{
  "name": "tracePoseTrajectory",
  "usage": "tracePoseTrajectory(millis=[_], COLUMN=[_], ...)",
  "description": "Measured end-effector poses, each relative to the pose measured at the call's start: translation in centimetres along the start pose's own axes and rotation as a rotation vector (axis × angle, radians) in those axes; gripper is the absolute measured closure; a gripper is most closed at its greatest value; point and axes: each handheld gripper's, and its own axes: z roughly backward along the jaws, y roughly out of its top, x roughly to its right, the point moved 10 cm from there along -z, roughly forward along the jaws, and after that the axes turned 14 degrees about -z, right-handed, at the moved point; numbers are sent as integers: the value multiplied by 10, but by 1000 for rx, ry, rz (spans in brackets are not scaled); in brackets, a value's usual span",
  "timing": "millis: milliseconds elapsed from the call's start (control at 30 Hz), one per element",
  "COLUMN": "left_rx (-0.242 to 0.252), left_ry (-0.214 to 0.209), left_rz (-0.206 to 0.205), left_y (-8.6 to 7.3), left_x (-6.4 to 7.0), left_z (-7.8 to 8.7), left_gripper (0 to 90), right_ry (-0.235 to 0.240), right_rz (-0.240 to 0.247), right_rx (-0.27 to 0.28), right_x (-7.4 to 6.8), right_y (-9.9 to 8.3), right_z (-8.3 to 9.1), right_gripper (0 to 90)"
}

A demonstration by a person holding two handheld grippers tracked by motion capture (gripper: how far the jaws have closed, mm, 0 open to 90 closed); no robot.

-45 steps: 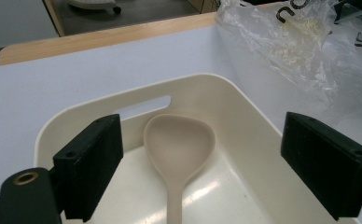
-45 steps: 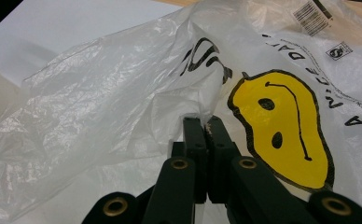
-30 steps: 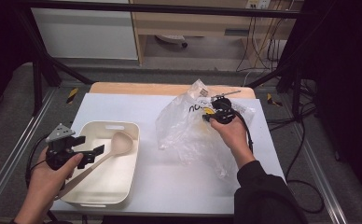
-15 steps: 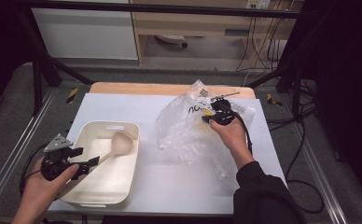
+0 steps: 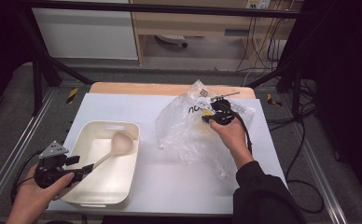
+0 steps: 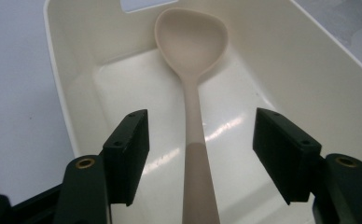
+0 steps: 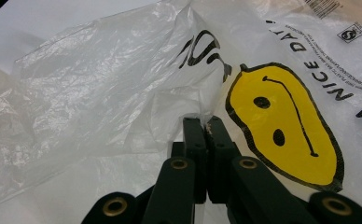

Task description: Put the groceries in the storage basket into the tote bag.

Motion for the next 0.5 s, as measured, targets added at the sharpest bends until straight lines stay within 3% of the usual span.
tracePoseTrajectory(millis=[500], left_rx=[-49], left_ry=[17], left_rz=[-8], left_y=[-24], left_x=[1], left_z=[4], left_gripper=[439], right_ry=[4], right_rz=[-3], right_rx=[3], right_x=[-1], right_y=[1], right_z=[1], right_gripper=[900])
